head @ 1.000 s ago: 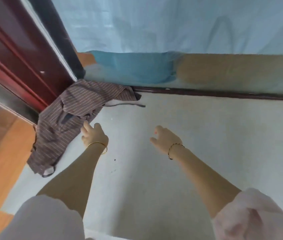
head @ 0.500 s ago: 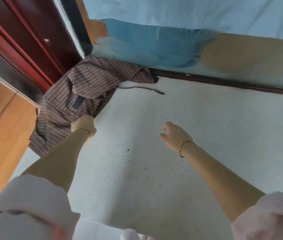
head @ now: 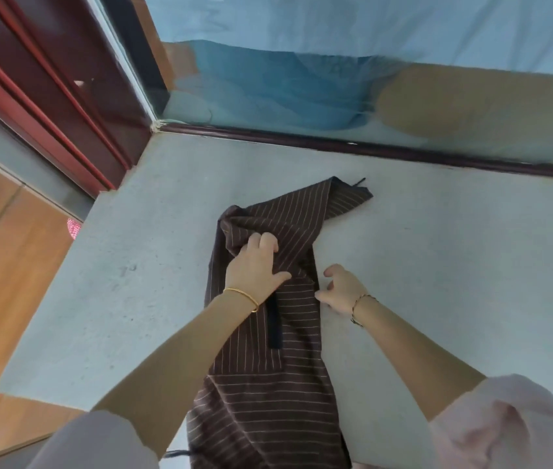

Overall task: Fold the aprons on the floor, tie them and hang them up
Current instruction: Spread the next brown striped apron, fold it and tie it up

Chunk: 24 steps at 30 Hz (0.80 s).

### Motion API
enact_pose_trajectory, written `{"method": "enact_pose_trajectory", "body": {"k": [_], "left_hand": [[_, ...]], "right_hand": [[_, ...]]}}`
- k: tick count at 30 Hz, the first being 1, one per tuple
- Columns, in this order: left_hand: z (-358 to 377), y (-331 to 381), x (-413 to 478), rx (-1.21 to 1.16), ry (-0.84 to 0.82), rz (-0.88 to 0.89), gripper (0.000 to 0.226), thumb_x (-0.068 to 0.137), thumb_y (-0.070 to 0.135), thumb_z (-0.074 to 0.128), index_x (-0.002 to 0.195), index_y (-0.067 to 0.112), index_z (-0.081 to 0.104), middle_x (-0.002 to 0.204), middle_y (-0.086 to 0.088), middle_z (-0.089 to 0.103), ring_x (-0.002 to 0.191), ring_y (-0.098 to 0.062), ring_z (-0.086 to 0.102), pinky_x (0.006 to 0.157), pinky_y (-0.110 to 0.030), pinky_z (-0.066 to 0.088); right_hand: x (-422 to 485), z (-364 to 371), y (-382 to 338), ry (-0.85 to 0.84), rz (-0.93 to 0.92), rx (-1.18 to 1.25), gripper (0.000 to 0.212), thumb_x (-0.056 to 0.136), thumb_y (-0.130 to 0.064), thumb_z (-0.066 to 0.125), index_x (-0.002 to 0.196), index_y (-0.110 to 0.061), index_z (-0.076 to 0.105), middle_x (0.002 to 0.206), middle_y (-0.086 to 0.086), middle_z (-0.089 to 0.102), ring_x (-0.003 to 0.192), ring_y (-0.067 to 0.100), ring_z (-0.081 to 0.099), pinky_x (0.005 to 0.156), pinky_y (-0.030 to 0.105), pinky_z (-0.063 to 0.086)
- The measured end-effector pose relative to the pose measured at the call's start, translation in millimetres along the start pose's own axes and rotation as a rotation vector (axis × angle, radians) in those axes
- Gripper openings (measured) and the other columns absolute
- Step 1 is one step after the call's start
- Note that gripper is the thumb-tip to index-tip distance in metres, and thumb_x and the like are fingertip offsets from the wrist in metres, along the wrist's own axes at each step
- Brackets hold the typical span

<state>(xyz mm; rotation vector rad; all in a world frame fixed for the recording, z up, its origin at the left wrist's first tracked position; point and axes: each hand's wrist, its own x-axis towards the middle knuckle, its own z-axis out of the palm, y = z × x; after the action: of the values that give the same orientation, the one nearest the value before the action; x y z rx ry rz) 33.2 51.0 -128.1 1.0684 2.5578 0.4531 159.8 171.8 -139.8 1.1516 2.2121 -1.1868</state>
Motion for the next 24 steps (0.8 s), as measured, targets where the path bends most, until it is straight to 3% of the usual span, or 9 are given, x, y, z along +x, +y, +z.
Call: {"method": "enact_pose_trajectory", "body": {"k": [2,5,8,10,13,15,17,20,24], "left_hand": [[7.2,-3.6,5.4,0.274,-0.062,0.068,0.067,0.078,0.044,0.07,0.131,0.023,0.036,0.129,-0.004,0.037,0.111,-0.021,0.049,0.087,-0.031,0.051],[1.4,-8.1,20.3,0.365,0.063,0.147,0.034,0.088,0.035,0.061,0.116,0.017,0.053,0.123,-0.006,0.041,0.11,-0.021,0.047,0.084,-0.031,0.051],[-23.5,1.3,37.3,-0.271,0.215,-0.059,0.012,0.094,0.024,0.053,0.097,0.013,0.059,0.102,-0.003,0.054,0.099,-0.017,0.05,0.086,-0.032,0.049],[-45.4,8.9,45.8,-0.927,0.13,-0.355,0.011,0.097,0.02,0.048,0.101,0.013,0.055,0.1,-0.004,0.058,0.099,-0.024,0.058,0.086,-0.041,0.053],[-67.9,12.0,46.8,-1.44,-0.044,-0.637,0.016,0.099,0.018,0.044,0.112,0.011,0.052,0.108,-0.011,0.061,0.094,-0.031,0.063,0.073,-0.048,0.058],[-78.0,10.1,43.6,-1.626,-0.027,-0.73,0.018,0.098,0.019,0.047,0.113,0.011,0.052,0.103,-0.012,0.063,0.088,-0.028,0.064,0.053,-0.036,0.058],[-86.5,6.4,42.8,-1.695,-0.038,-0.8,0.019,0.095,0.023,0.053,0.111,0.011,0.056,0.094,-0.01,0.063,0.075,-0.021,0.065,0.041,-0.025,0.052],[-102.1,4.9,44.4,-1.847,-0.095,-0.762,0.017,0.096,0.023,0.051,0.094,0.009,0.06,0.07,-0.005,0.062,0.047,-0.013,0.061,0.034,-0.017,0.045],[-122.5,14.2,50.0,-2.183,-0.012,-0.623,0.027,0.098,0.012,0.04,0.085,0.0,0.06,0.067,-0.008,0.062,0.043,-0.015,0.059,0.033,-0.016,0.043]], "right_hand": [[-2.1,7.3,4.9,-0.019,-0.007,0.014,0.05,0.09,-0.018,0.058,0.134,-0.01,0.037,0.112,0.011,0.053,0.094,0.024,0.055,0.076,0.028,0.047],[-5.1,11.7,4.1,-0.044,-0.025,0.072,0.044,0.092,-0.023,0.057,0.13,-0.011,0.039,0.102,0.006,0.052,0.088,0.02,0.054,0.074,0.027,0.046],[-6.7,6.7,-0.2,-0.04,-0.04,0.159,0.048,0.094,-0.034,0.053,0.132,-0.01,0.037,0.11,0.009,0.055,0.09,0.018,0.053,0.078,0.029,0.047],[-7.6,3.4,-4.1,0.009,-0.079,0.191,0.054,0.094,-0.039,0.051,0.137,-0.01,0.034,0.11,0.006,0.056,0.094,0.018,0.055,0.082,0.031,0.046],[-9.8,-1.8,-9.2,0.033,-0.124,0.244,0.058,0.094,-0.04,0.051,0.142,-0.015,0.03,0.137,0.008,0.046,0.123,0.023,0.048,0.097,0.032,0.042],[-12.1,-2.4,-11.0,-0.067,-0.155,0.293,0.065,0.09,-0.036,0.059,0.144,-0.02,0.026,0.143,0.008,0.04,0.124,0.024,0.047,0.099,0.036,0.045],[-13.6,1.3,-12.1,-0.156,-0.162,0.277,0.074,0.086,-0.029,0.064,0.147,-0.023,0.021,0.144,0.009,0.037,0.115,0.024,0.053,0.087,0.033,0.052],[-12.4,14.2,-13.7,-0.103,-0.14,0.215,0.078,0.088,-0.023,0.064,0.148,-0.022,0.015,0.136,0.01,0.042,0.081,0.014,0.056,0.058,0.017,0.048],[-11.4,27.5,-9.4,-0.084,-0.057,0.111,0.058,0.091,-0.027,0.058,0.139,-0.022,0.027,0.11,0.005,0.049,0.062,0.01,0.051,0.051,0.019,0.047]]}}
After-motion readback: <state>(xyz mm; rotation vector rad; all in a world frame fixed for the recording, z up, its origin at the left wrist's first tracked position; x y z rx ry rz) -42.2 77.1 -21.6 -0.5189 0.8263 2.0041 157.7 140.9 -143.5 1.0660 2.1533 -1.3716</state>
